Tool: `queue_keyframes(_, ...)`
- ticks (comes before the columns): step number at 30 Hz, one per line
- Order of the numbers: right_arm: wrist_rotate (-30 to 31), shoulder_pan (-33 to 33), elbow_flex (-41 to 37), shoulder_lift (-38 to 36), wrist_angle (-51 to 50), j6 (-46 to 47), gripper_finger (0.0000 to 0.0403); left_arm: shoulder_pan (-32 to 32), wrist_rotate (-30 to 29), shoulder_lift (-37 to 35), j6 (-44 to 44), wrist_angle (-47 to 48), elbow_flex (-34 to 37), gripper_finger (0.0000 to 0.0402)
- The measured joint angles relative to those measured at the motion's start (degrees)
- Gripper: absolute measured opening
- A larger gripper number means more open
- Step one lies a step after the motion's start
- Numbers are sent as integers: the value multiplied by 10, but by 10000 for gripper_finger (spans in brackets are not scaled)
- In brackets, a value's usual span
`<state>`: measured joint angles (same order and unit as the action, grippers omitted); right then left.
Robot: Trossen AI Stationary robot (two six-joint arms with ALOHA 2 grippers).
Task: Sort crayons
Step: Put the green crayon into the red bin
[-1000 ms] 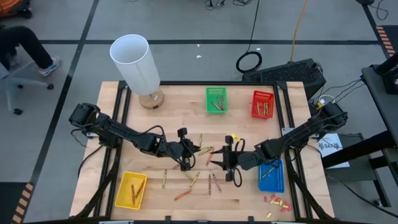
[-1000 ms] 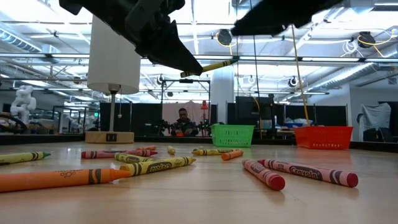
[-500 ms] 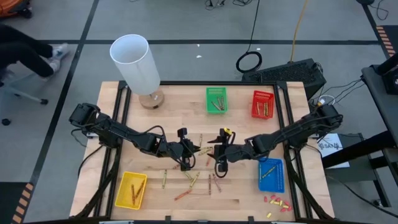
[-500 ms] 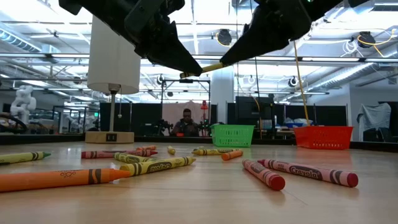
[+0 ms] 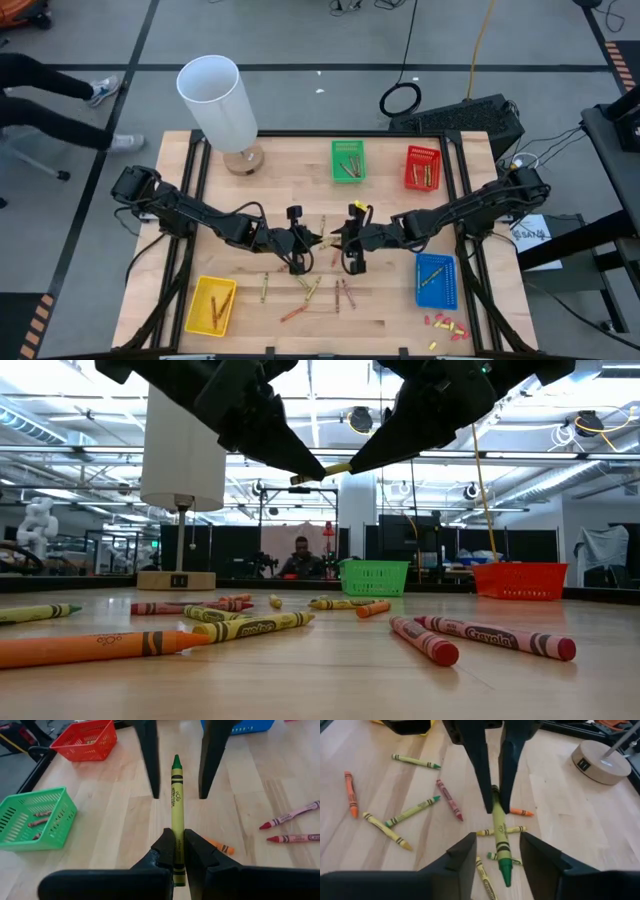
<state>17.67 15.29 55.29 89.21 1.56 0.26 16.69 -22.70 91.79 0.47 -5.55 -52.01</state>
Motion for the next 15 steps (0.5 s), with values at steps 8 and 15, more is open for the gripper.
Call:
queue_keyframes(8, -2, 0, 0, 0, -1, -9, 58, -2, 0, 0, 0, -1, 0, 20)
queue_keyframes(15, 0, 0, 0, 0, -1, -11, 16, -2, 0, 0, 0, 1, 0, 20)
